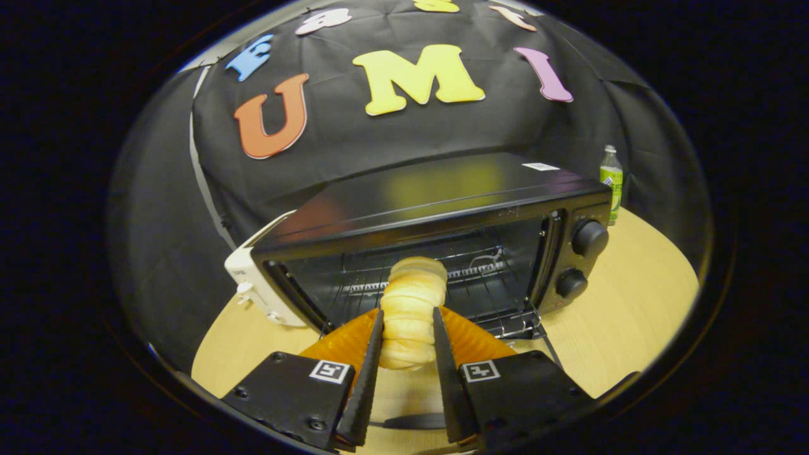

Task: Open the toaster oven, put the food inside, and close the toaster oven door.

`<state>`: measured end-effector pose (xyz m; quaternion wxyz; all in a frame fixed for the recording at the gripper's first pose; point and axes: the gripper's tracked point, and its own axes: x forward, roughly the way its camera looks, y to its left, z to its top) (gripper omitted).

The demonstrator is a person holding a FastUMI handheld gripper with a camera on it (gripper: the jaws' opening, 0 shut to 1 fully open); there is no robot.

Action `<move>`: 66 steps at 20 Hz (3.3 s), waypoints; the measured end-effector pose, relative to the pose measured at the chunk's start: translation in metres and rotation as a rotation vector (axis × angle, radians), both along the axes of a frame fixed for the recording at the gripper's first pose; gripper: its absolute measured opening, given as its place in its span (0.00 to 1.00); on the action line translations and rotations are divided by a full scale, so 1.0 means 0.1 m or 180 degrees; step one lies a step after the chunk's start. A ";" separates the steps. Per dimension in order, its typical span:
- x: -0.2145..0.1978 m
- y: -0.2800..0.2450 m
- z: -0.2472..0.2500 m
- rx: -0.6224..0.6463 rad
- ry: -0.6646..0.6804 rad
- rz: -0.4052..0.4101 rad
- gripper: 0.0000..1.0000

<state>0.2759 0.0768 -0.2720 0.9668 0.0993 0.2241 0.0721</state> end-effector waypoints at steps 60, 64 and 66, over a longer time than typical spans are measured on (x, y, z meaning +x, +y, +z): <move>-1.30 -0.18 -0.79 -0.0576 0.0229 -0.0112 0.98; -1.27 -0.17 -0.56 -0.0624 -0.0051 -0.0136 0.98; -1.24 -0.17 -0.48 -0.0590 -0.0119 -0.0155 0.98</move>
